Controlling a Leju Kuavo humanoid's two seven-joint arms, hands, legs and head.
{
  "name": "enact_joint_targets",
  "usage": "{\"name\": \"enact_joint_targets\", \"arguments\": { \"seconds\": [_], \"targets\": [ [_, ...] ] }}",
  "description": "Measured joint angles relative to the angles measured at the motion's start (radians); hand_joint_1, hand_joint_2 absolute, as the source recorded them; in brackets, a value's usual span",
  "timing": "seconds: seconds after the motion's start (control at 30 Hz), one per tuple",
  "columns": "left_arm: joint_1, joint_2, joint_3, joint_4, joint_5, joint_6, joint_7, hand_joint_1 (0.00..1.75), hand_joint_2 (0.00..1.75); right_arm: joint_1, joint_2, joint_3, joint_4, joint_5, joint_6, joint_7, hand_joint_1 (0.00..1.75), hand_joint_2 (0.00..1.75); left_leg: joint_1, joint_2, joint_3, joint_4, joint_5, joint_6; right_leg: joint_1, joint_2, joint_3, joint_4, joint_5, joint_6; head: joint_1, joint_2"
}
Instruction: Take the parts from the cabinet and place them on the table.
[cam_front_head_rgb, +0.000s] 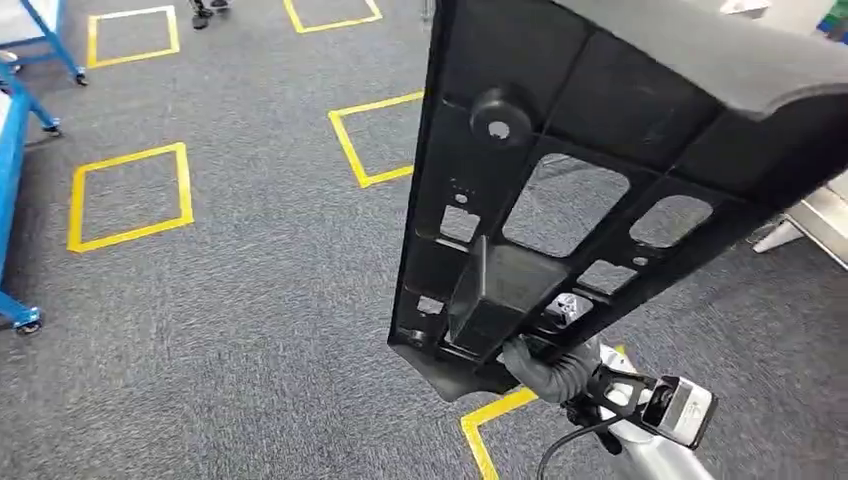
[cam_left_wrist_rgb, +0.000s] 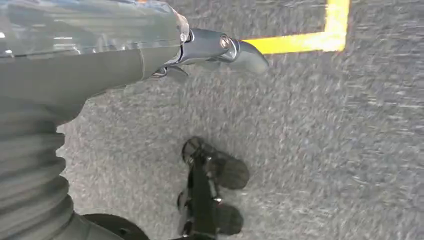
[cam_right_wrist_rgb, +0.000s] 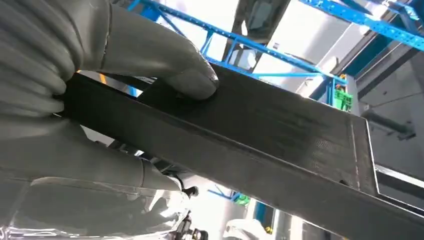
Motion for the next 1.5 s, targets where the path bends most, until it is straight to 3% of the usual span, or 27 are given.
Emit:
{"name": "enact_joint_targets", "arguments": {
  "seconds": [0.07, 0.13, 0.17, 0.23, 0.27, 0.3, 0.43, 0.53, 0.6, 0.63, 0.67, 0.73, 0.77, 0.8, 0.93, 0.97, 1.0, 1.03, 1.1, 1.13, 1.17, 1.23, 1.27, 1.3, 1.33, 1.47, 1.5],
  "targets": [
    [0.005, 0.0, 0.0, 0.0, -0.001, 0.0, 0.0, 0.0, 1.75, 0.001, 0.003, 0.0, 0.0, -0.003, 0.0, 0.0, 1.75, 1.75, -0.005, 0.03, 0.0, 0.0, -0.002, 0.006, -0.006, -0.026, -0.071, 0.151, -0.073, 0.008, 0.0, 0.0],
    [0.006, 0.0, 0.0, 0.0, -0.004, 0.004, 0.0, 0.0, 1.75, 0.005, 0.003, 0.0, 0.0, -0.006, 0.003, 0.0, 1.75, 1.75, -0.006, 0.059, -0.001, 0.001, -0.004, 0.006, -0.009, -0.031, -0.111, 0.238, -0.092, 0.012, 0.0, 0.0],
    [0.005, 0.0, 0.0, 0.0, -0.008, 0.005, 0.0, 0.0, 1.75, 0.007, 0.003, 0.0, -0.001, -0.01, 0.003, 0.0, 1.75, 1.75, -0.006, 0.071, 0.0, 0.001, -0.005, 0.005, -0.009, -0.033, -0.096, 0.212, -0.068, 0.013, 0.0, 0.0],
    [0.003, -0.002, -0.001, 0.0, -0.01, 0.004, -0.003, 0.0, 1.75, 0.009, 0.003, -0.002, -0.006, -0.016, 0.003, 0.0, 1.75, 1.75, -0.006, 0.095, 0.005, 0.001, -0.009, 0.0, -0.008, -0.053, -0.004, 0.051, 0.009, 0.008, 0.0, 0.0],
    [0.002, -0.004, -0.002, 0.0, -0.01, 0.004, -0.003, 0.0, 1.75, 0.01, 0.003, -0.005, -0.011, -0.018, 0.003, 0.0, 1.75, 1.75, -0.008, 0.104, 0.01, 0.002, -0.013, -0.005, -0.004, -0.096, 0.047, -0.035, 0.035, 0.001, 0.0, 0.0],
    [0.003, -0.005, -0.002, 0.0, -0.01, 0.003, -0.005, 0.0, 1.75, 0.009, 0.003, -0.006, -0.015, -0.019, 0.003, 0.0, 1.75, 1.75, -0.016, 0.112, 0.011, 0.005, -0.018, -0.012, 0.012, -0.135, 0.058, -0.066, 0.016, -0.007, 0.0, 0.0],
    [0.0, -0.008, -0.005, 0.0, -0.013, 0.002, -0.006, 0.0, 1.75, 0.03, 0.003, -0.012, -0.034, -0.02, 0.004, 0.0, 1.75, 1.75, -0.018, 0.154, 0.024, 0.0, -0.026, -0.032, 0.009, -0.078, 0.051, -0.068, 0.024, -0.031, 0.0, 0.0],
    [-0.001, -0.013, -0.006, 0.0, -0.018, 0.003, -0.006, 0.0, 1.75, 0.036, -0.003, -0.012, -0.048, -0.02, 0.01, 0.0, 1.75, 1.75, -0.01, 0.071, -0.027, 0.127, -0.113, -0.043, 0.002, -0.052, 0.055, -0.075, 0.03, -0.048, 0.0, 0.0],
    [0.004, -0.014, -0.006, 0.0, -0.018, 0.003, -0.005, 0.0, 1.75, 0.041, -0.003, -0.012, -0.048, -0.018, 0.015, 0.0, 1.75, 1.75, -0.011, 0.054, -0.102, 0.286, -0.177, -0.046, 0.004, -0.026, 0.055, -0.074, 0.03, -0.049, 0.0, 0.0],
    [0.007, -0.014, -0.006, 0.0, -0.018, 0.004, -0.005, 0.0, 1.75, 0.044, -0.003, -0.012, -0.048, -0.014, 0.015, 0.0, 1.75, 1.75, -0.011, 0.053, -0.124, 0.325, -0.178, -0.046, 0.005, -0.012, 0.055, -0.074, 0.03, -0.049, 0.0, 0.0],
    [0.007, -0.014, -0.006, 0.0, -0.018, 0.004, -0.005, 0.0, 1.75, 0.045, -0.003, -0.012, -0.048, -0.011, 0.015, 0.0, 1.75, 1.75, -0.011, 0.053, -0.122, 0.313, -0.153, -0.045, 0.005, 0.0, 0.056, -0.073, 0.03, -0.049, 0.0, 0.0],
    [0.004, -0.015, -0.006, 0.0, -0.019, 0.004, -0.005, 0.0, 1.75, 0.045, -0.003, -0.012, -0.048, -0.01, 0.015, 0.0, 1.75, 1.75, -0.01, 0.042, -0.061, 0.16, -0.055, -0.039, 0.005, 0.028, 0.058, -0.069, 0.03, -0.047, 0.0, 0.0],
    [0.005, -0.015, -0.006, 0.0, -0.02, 0.004, -0.005, 0.0, 1.75, 0.045, -0.003, -0.012, -0.048, -0.01, 0.015, 0.0, 1.75, 1.75, -0.01, 0.008, -0.024, 0.075, -0.013, -0.034, 0.004, 0.039, 0.057, -0.066, 0.029, -0.045, 0.0, 0.0],
    [0.005, -0.015, -0.006, 0.0, -0.019, 0.005, -0.005, 0.0, 1.75, 0.044, -0.003, -0.012, -0.048, -0.01, 0.015, 0.0, 1.75, 1.75, -0.008, -0.042, -0.007, 0.031, -0.017, -0.028, 0.007, 0.047, 0.054, -0.062, 0.029, -0.039, 0.0, 0.0],
    [0.001, -0.016, -0.006, 0.0, -0.019, 0.004, -0.005, 0.0, 1.75, 0.045, -0.003, -0.012, -0.048, -0.008, 0.015, 0.0, 1.75, 1.75, -0.013, -0.007, 0.0, 0.013, -0.012, -0.01, 0.0, 0.092, 0.041, -0.068, 0.042, -0.009, 0.0, 0.0],
    [-0.004, -0.021, -0.007, 0.0, -0.019, 0.001, -0.006, 0.0, 1.75, 0.046, -0.002, -0.013, -0.048, -0.008, 0.015, 0.0, 1.75, 1.75, -0.004, 0.009, 0.003, 0.002, -0.002, 0.002, -0.002, 0.077, 0.04, -0.06, 0.036, -0.007, 0.0, 0.0],
    [-0.006, -0.021, -0.007, 0.0, -0.02, 0.001, -0.007, 0.0, 1.75, 0.043, 0.0, -0.015, -0.048, -0.008, 0.016, 0.0, 1.75, 1.75, -0.006, 0.018, 0.004, -0.002, -0.001, 0.007, 0.004, 0.024, 0.026, -0.033, 0.015, -0.005, 0.0, 0.0],
    [-0.005, -0.021, -0.007, 0.0, -0.02, -0.001, -0.008, 0.0, 1.75, 0.039, 0.001, -0.015, -0.048, -0.008, 0.016, 0.0, 1.75, 1.75, -0.007, 0.029, 0.003, -0.002, 0.0, 0.012, 0.003, -0.005, -0.003, 0.026, -0.023, -0.002, 0.0, 0.0],
    [0.0, -0.021, -0.007, 0.0, -0.02, -0.002, -0.009, 0.0, 1.75, 0.04, 0.002, -0.015, -0.048, -0.008, 0.015, 0.0, 1.75, 1.75, -0.011, 0.055, 0.001, -0.001, -0.001, 0.013, -0.003, -0.025, -0.079, 0.192, -0.097, 0.005, 0.0, 0.0],
    [0.001, -0.021, -0.007, 0.0, -0.021, -0.004, -0.009, 0.0, 1.75, 0.041, 0.002, -0.016, -0.048, -0.008, 0.016, 0.0, 1.75, 1.75, -0.012, 0.069, 0.0, -0.001, -0.002, 0.013, -0.005, -0.028, -0.104, 0.245, -0.109, 0.008, 0.0, 0.0],
    [0.0, -0.021, -0.007, 0.0, -0.021, -0.005, -0.01, 0.0, 1.75, 0.042, 0.002, -0.015, -0.048, -0.008, 0.016, 0.0, 1.75, 1.75, -0.013, 0.081, 0.001, -0.001, -0.003, 0.013, -0.007, -0.03, -0.102, 0.244, -0.096, 0.009, 0.0, 0.0],
    [-0.002, -0.022, -0.008, 0.0, -0.021, -0.005, -0.01, 0.0, 1.75, 0.041, 0.002, -0.015, -0.048, -0.008, 0.017, 0.0, 1.75, 1.75, -0.013, 0.104, 0.004, 0.0, -0.006, 0.008, -0.008, -0.045, -0.03, 0.113, -0.025, 0.008, 0.0, 0.0],
    [-0.003, -0.024, -0.008, 0.0, -0.021, -0.005, -0.009, 0.0, 1.75, 0.04, 0.002, -0.015, -0.048, -0.008, 0.017, 0.001, 1.75, 1.75, -0.013, 0.113, 0.007, 0.001, -0.009, 0.005, -0.007, -0.068, 0.023, 0.02, 0.012, 0.004, 0.0, 0.0],
    [-0.004, -0.024, -0.008, 0.0, -0.021, -0.005, -0.009, 0.0, 1.75, 0.038, 0.002, -0.015, -0.048, -0.008, 0.017, 0.002, 1.75, 1.75, -0.017, 0.12, 0.01, 0.002, -0.012, 0.0, -0.002, -0.126, 0.065, -0.055, 0.02, -0.002, 0.0, 0.0],
    [-0.004, -0.025, -0.008, 0.0, -0.021, -0.005, -0.008, 0.0, 1.75, 0.034, 0.002, -0.015, -0.048, -0.006, 0.017, 0.002, 1.75, 1.75, -0.024, 0.129, 0.009, 0.006, -0.017, -0.008, 0.009, -0.132, 0.066, -0.067, 0.016, -0.01, 0.0, 0.0],
    [-0.009, -0.027, -0.008, 0.0, -0.021, -0.004, -0.003, 0.0, 1.75, 0.036, 0.002, -0.015, -0.054, -0.003, 0.016, 0.005, 1.75, 1.75, -0.023, 0.171, 0.017, 0.004, -0.028, -0.029, 0.007, -0.077, 0.061, -0.074, 0.023, -0.03, 0.0, 0.0],
    [-0.011, -0.027, -0.008, 0.0, -0.021, -0.003, -0.003, 0.0, 1.75, 0.036, 0.0, -0.015, -0.056, -0.003, 0.016, 0.005, 1.75, 1.75, -0.015, 0.124, 0.013, 0.026, -0.046, -0.036, 0.003, -0.07, 0.063, -0.077, 0.026, -0.035, 0.0, 0.0]
  ]
}}
